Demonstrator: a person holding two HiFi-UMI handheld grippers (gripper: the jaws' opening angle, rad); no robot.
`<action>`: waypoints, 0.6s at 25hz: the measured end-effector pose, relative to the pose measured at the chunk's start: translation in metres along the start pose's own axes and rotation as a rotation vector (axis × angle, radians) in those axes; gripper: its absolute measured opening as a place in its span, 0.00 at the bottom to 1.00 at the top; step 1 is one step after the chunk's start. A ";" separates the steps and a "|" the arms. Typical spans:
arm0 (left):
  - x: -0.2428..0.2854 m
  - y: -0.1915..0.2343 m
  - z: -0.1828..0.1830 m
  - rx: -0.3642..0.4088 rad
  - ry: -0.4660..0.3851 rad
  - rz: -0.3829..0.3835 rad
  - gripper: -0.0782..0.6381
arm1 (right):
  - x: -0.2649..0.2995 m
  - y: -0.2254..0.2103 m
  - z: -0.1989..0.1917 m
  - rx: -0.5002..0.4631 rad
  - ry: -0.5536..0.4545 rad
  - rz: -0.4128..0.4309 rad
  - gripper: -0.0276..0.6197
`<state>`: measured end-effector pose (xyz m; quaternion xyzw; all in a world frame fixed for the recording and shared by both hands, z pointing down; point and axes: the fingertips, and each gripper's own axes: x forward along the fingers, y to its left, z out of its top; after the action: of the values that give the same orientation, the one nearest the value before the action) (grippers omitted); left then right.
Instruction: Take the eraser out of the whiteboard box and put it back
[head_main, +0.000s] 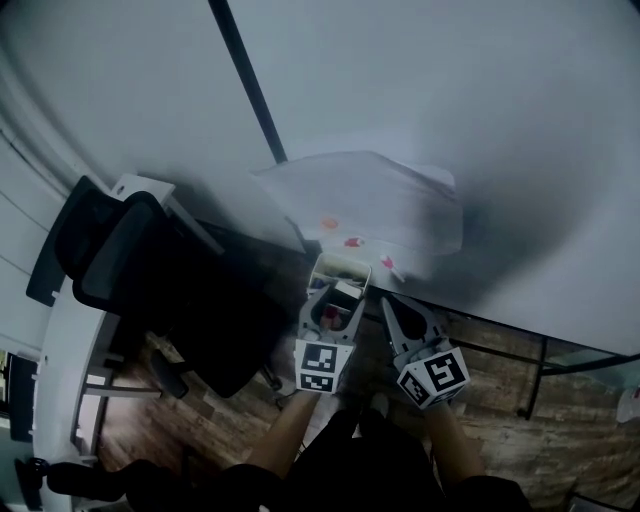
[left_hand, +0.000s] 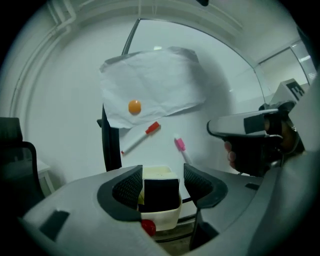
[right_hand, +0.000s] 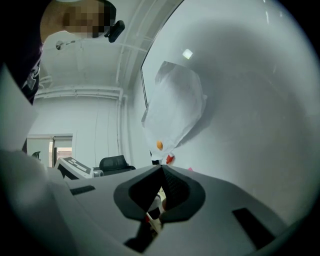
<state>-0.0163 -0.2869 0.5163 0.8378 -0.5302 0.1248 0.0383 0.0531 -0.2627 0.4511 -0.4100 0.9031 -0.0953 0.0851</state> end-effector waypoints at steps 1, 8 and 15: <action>0.005 0.000 -0.005 -0.004 0.024 0.008 0.44 | 0.000 -0.001 -0.001 0.003 0.003 -0.005 0.05; 0.022 0.004 -0.027 0.002 0.122 0.055 0.47 | -0.004 -0.010 -0.005 0.012 0.009 -0.028 0.05; 0.026 0.004 -0.028 0.016 0.126 0.053 0.47 | -0.004 -0.014 -0.006 0.015 0.010 -0.035 0.05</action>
<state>-0.0138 -0.3055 0.5494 0.8142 -0.5477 0.1823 0.0615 0.0648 -0.2682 0.4605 -0.4245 0.8955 -0.1056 0.0820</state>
